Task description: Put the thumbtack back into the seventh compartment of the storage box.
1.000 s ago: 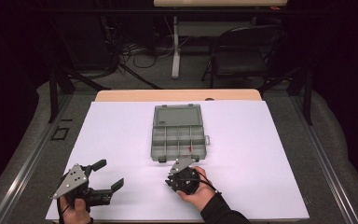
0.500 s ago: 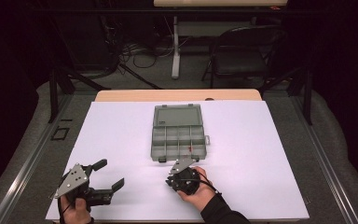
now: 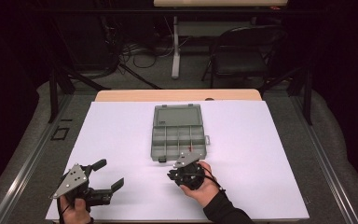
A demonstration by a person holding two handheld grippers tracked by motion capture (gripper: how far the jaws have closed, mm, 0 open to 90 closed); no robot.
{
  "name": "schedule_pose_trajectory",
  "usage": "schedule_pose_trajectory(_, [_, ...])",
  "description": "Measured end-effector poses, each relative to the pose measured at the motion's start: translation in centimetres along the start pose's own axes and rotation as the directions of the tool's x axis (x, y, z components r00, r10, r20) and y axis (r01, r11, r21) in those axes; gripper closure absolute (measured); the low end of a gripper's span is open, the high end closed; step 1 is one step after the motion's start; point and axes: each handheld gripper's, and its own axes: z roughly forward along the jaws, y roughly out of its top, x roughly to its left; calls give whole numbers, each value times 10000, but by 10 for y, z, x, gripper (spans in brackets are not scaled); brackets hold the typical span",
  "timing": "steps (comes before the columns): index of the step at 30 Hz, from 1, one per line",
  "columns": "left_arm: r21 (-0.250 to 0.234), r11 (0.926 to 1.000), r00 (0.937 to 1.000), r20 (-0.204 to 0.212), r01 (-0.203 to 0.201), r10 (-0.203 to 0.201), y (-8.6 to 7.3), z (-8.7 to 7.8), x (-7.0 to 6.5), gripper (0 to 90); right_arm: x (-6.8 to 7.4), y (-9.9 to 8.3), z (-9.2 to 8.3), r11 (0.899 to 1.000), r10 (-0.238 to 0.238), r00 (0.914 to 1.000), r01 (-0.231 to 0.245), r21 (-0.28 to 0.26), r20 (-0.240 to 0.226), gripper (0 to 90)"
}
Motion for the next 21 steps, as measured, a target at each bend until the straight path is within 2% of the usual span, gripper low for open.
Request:
schedule_pose_trajectory(11, [-12, 10000, 10000, -5, 37, -37, 0, 0, 0, 89, -19, 21, -24, 9990, 124, 9988, -103, -426, 474, 831])
schedule_pose_trajectory(21, [13, 10000, 10000, -7, 35, -35, 0, 0, 0, 89, -32, 37, -31, 9985, 203, 9968, -164, -514, 775, 831])
